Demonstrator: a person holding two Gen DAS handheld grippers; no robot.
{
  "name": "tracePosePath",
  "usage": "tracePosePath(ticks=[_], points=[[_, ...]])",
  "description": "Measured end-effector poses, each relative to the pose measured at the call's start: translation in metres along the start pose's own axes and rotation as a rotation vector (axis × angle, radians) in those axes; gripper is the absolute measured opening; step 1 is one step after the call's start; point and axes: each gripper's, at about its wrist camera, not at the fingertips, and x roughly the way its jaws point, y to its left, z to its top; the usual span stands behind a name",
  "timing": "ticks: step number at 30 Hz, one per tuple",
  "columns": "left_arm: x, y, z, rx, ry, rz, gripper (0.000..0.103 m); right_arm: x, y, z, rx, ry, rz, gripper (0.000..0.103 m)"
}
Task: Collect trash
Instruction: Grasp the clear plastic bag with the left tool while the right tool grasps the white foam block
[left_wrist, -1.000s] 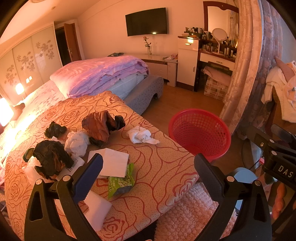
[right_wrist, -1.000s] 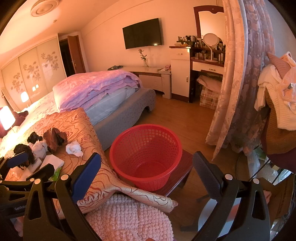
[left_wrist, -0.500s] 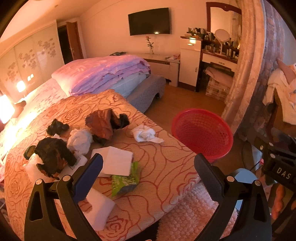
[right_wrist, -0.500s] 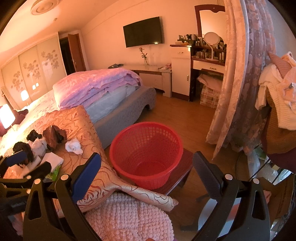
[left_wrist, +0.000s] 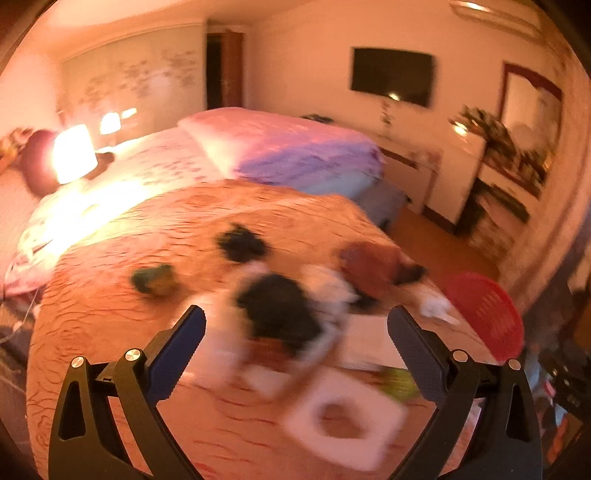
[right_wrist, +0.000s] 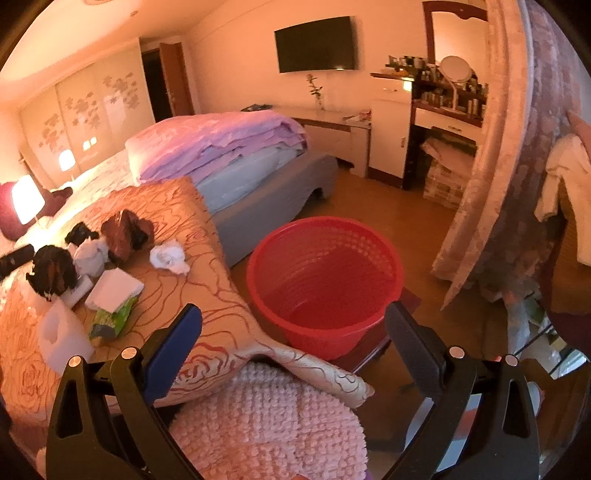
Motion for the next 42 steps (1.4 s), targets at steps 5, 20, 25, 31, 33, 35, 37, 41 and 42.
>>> tracePosePath(ticks=[5,20,25,31,33,35,37,41,42], points=[[0.007,0.049,-0.006,-0.004,0.012,0.062,0.095,0.005,0.015,0.000,-0.041,0.015,0.033,0.096],[0.056,0.065,-0.021,0.014,0.105,-0.012,0.084,0.009,0.093,0.006,-0.269,0.057,0.291,0.096],[0.067,0.074,-0.023,-0.032,0.132,-0.042,0.054,0.008,0.132,0.001,-0.385,0.062,0.371,0.096],[0.053,0.087,-0.022,-0.064,0.098,-0.024,0.043,0.011,0.176,-0.005,-0.497,0.077,0.432,0.096],[0.044,0.095,-0.021,-0.085,0.080,-0.016,0.043,0.012,0.187,-0.007,-0.527,0.084,0.456,0.096],[0.036,0.101,-0.021,-0.097,0.061,-0.003,0.043,0.013,0.199,-0.011,-0.560,0.092,0.478,0.096],[0.025,0.107,-0.019,-0.111,0.038,0.013,0.043,0.016,0.211,-0.014,-0.599,0.103,0.493,0.096],[0.009,0.115,-0.015,-0.137,0.003,0.020,0.043,0.026,0.229,-0.023,-0.651,0.135,0.489,0.085],[0.006,0.116,-0.014,-0.138,-0.004,0.022,0.043,0.028,0.231,-0.024,-0.655,0.148,0.491,0.078]])
